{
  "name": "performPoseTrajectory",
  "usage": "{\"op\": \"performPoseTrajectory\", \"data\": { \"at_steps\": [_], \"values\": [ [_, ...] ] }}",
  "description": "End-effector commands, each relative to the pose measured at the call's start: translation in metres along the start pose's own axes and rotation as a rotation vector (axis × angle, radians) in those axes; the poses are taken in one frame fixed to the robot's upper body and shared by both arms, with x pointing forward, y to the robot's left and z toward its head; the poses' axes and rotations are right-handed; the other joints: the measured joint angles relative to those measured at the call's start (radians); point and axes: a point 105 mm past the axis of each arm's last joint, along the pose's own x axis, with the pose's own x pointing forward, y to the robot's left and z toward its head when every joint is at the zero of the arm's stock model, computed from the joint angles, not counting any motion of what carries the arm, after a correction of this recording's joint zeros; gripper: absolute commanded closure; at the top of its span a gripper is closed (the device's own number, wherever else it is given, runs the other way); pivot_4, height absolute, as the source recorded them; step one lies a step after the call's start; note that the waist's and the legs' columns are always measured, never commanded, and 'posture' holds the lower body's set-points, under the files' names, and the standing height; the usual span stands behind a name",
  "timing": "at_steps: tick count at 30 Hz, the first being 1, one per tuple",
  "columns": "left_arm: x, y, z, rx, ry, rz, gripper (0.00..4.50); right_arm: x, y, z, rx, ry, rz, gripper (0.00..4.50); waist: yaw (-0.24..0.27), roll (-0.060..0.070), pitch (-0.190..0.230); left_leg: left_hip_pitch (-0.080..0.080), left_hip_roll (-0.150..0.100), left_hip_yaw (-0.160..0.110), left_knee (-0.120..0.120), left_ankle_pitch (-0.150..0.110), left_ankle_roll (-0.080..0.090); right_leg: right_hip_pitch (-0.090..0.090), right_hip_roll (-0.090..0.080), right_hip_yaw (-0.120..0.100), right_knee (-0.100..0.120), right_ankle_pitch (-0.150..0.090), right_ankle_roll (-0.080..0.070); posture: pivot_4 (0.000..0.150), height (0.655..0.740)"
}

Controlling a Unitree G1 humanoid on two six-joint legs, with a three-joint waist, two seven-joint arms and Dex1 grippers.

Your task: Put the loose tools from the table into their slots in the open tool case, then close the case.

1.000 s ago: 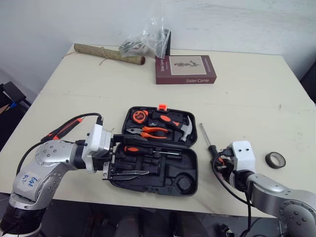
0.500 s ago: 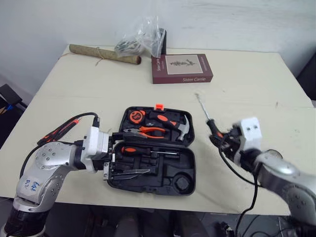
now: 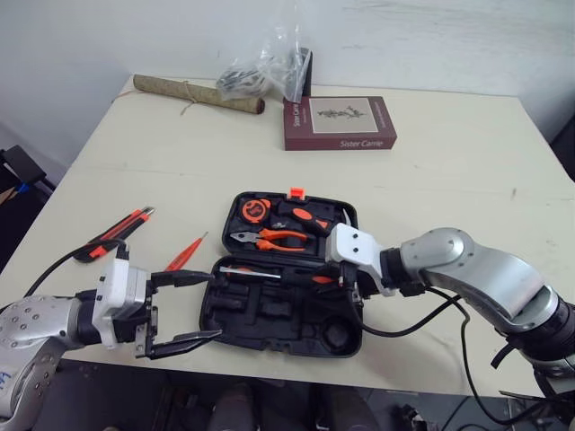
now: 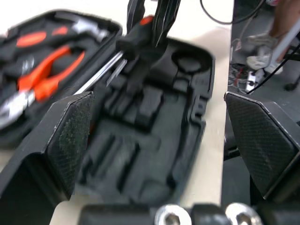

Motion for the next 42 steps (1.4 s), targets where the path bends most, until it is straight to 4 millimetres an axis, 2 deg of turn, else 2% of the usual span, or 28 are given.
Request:
{"op": "performPoseTrajectory", "data": {
  "at_steps": [1,15,27,29,31,33,42],
  "values": [
    [0.001,-0.006,0.009,0.036,-0.021,0.021,0.0,0.001,0.001,-0.004,-0.005,0.052,-0.009,3.47,-0.001,0.0,0.0,0.0,0.0,0.0,0.0,0.0,0.0,0.0,0.0,0.0,0.0,0.0,0.0,0.15,0.74],
    [0.0,-0.001,0.01,0.044,-0.024,0.044,0.0,0.0,-0.002,-0.026,0.013,0.193,-0.032,3.47,-0.007,0.0,0.0,0.001,0.0,0.0,-0.001,0.0,-0.001,0.0,0.0,-0.001,0.0,0.0,0.0,0.15,0.74],
    [0.0,0.002,0.01,0.043,-0.037,0.065,0.0,0.001,0.0,-0.033,-0.003,0.228,-0.024,3.47,-0.007,0.0,0.0,0.001,0.0,0.0,-0.001,0.001,-0.001,0.0,0.0,-0.001,0.0,0.0,0.0,0.15,0.74],
    [0.0,0.002,0.01,0.05,-0.037,0.068,0.0,0.0,0.003,-0.034,-0.012,0.237,-0.004,2.38,-0.007,0.0,0.0,0.001,0.0,0.0,-0.001,0.0,-0.001,0.0,0.0,-0.001,0.0,0.0,0.0,0.15,0.74],
    [0.0,0.001,0.01,0.054,-0.039,0.07,0.0,-0.001,0.002,-0.032,-0.029,0.228,-0.006,1.49,-0.005,0.0,0.0,0.001,0.0,0.0,-0.001,0.0,-0.001,0.0,0.0,-0.001,0.0,0.0,0.0,0.15,0.74],
    [0.0,-0.001,0.01,0.052,-0.041,0.069,0.0,-0.004,0.001,-0.029,-0.027,0.218,-0.003,0.81,-0.006,-0.002,-0.001,0.001,0.0,0.0,-0.001,0.0,-0.001,0.001,0.0,-0.001,0.0,0.0,0.0,0.15,0.74],
    [-0.002,-0.006,0.008,0.034,-0.046,0.082,0.0,-0.031,-0.001,-0.019,-0.033,0.188,0.061,0.81,-0.016,0.0,0.0,0.001,0.0,0.0,-0.001,0.0,-0.001,0.001,0.0,-0.001,0.0,0.0,0.0,0.15,0.74]
  ]
}}
